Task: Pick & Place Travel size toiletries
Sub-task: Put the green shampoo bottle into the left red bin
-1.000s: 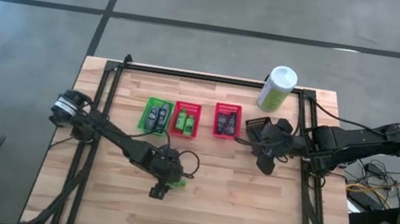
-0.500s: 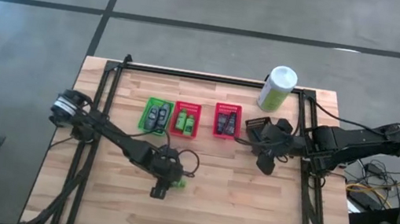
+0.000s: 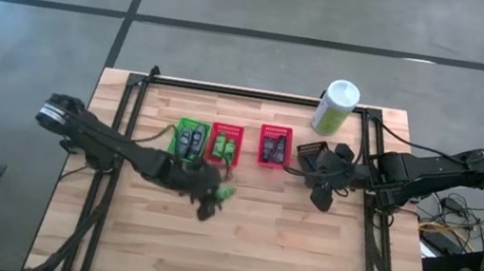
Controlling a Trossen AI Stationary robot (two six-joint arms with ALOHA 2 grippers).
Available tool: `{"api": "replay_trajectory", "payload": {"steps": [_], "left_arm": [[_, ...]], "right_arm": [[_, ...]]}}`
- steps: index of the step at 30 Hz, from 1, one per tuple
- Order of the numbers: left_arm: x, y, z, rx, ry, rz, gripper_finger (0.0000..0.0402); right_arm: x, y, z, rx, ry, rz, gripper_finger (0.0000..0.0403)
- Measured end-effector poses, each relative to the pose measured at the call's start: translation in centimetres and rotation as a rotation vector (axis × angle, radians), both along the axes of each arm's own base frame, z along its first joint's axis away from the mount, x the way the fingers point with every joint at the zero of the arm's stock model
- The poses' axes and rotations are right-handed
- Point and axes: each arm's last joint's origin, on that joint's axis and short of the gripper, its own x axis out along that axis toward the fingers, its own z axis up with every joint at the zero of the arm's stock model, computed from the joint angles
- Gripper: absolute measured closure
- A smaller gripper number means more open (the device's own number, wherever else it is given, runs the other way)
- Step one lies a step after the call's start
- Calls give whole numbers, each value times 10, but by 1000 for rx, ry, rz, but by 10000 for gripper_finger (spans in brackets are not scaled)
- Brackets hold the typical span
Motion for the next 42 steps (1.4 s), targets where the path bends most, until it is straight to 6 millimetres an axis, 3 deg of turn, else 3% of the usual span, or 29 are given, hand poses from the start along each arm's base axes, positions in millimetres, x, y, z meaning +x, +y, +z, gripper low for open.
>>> {"api": "replay_trajectory", "payload": {"steps": [4, 10, 18, 34, 42], "left_arm": [[-7, 28, 16, -104, -71, 318, 216], [-10, 78, 24, -265, -164, 731, 227], [-6, 127, 11, -260, -155, 900, 226], [11, 136, -31, -210, -21, 935, 223], [10, 137, -26, -162, -36, 922, 163]], "right_arm": [[0, 0, 0, -4, -1, -2, 149], [0, -1, 1, -36, -9, -25, 162], [0, -1, 1, -40, -12, -33, 175], [0, -1, 1, -40, -14, -36, 138], [0, -1, 1, -40, -13, -36, 113]]}}
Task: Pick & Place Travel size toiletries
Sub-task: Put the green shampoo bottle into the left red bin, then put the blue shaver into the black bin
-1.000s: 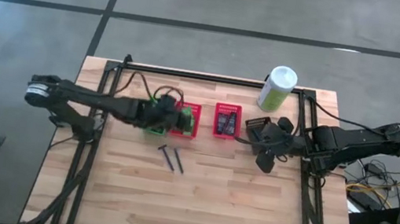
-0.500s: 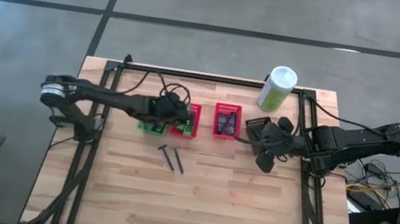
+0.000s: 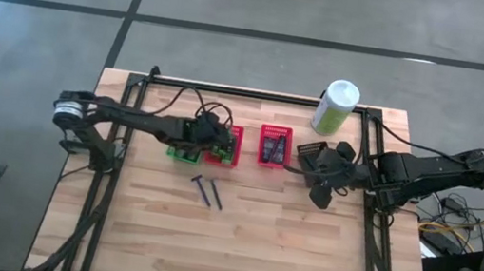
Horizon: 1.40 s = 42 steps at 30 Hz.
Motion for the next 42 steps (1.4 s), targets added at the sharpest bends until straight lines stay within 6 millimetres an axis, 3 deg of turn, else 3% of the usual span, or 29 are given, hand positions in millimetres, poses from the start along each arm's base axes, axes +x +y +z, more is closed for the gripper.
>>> {"api": "replay_trajectory", "payload": {"steps": [6, 9, 16, 22, 27, 31, 42], "left_arm": [[4, -1, 15, -4, -26, -81, 140], [7, -8, 34, 32, -29, -261, 140], [0, -54, 71, 267, 57, -933, 143], [-20, -89, 81, 248, 95, -1065, 143], [-23, -113, 70, 314, 216, -1256, 143], [-19, -129, 48, 411, 377, -1482, 143], [-3, -131, 0, 487, 620, -1781, 143]], "right_arm": [[0, 0, 0, -1, 2, 3, 92], [0, 0, 0, 0, 3, 3, 81], [1, 1, -1, 22, 12, 16, 57], [6, 5, -5, 95, 30, 65, 44], [9, 5, -6, 93, 34, 66, 52], [9, 5, -8, 89, 45, 66, 65], [8, 5, -7, 118, 30, 7, 94]]}}
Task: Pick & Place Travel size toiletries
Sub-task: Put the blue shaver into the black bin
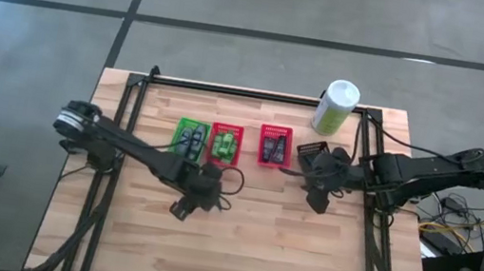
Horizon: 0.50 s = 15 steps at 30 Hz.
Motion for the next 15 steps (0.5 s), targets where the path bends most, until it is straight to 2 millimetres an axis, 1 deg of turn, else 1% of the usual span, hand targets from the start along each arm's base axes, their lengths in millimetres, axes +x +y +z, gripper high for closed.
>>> {"api": "replay_trajectory", "payload": {"steps": [4, 7, 9, 11, 15], "left_arm": [[1, 6, -14, 29, 48, -40, 143], [-1, 14, -26, 4, 95, -42, 144], [-4, 19, -30, 1, 115, -30, 148], [-4, 22, -28, -1, 102, -30, 156], [-1, 24, -23, -36, 50, -85, 178]], "right_arm": [[-2, 0, 1, 4, -6, -8, 97], [-2, -1, 1, 8, -3, -15, 92], [-2, -1, 1, 14, -3, -24, 86], [-3, -1, 1, 18, 2, -35, 81], [-3, -1, 1, 7, -3, -60, 70]]}}
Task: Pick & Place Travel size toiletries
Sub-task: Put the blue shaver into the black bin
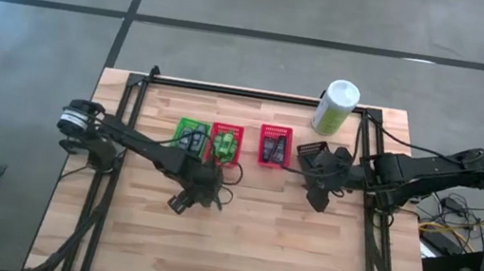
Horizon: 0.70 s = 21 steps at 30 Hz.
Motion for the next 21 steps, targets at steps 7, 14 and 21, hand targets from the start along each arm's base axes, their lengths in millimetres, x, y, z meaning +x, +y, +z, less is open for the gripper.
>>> {"api": "replay_trajectory", "payload": {"steps": [7, 14, 21], "left_arm": [[-6, 17, -12, -3, 51, -19, 213], [-7, 29, -17, 2, 45, -12, 240], [-10, 32, -18, 3, 60, -72, 266]], "right_arm": [[0, 0, 0, -3, -2, -7, 58], [0, 0, 0, -4, -1, -10, 67], [0, 0, 0, -1, -3, -14, 84]]}}
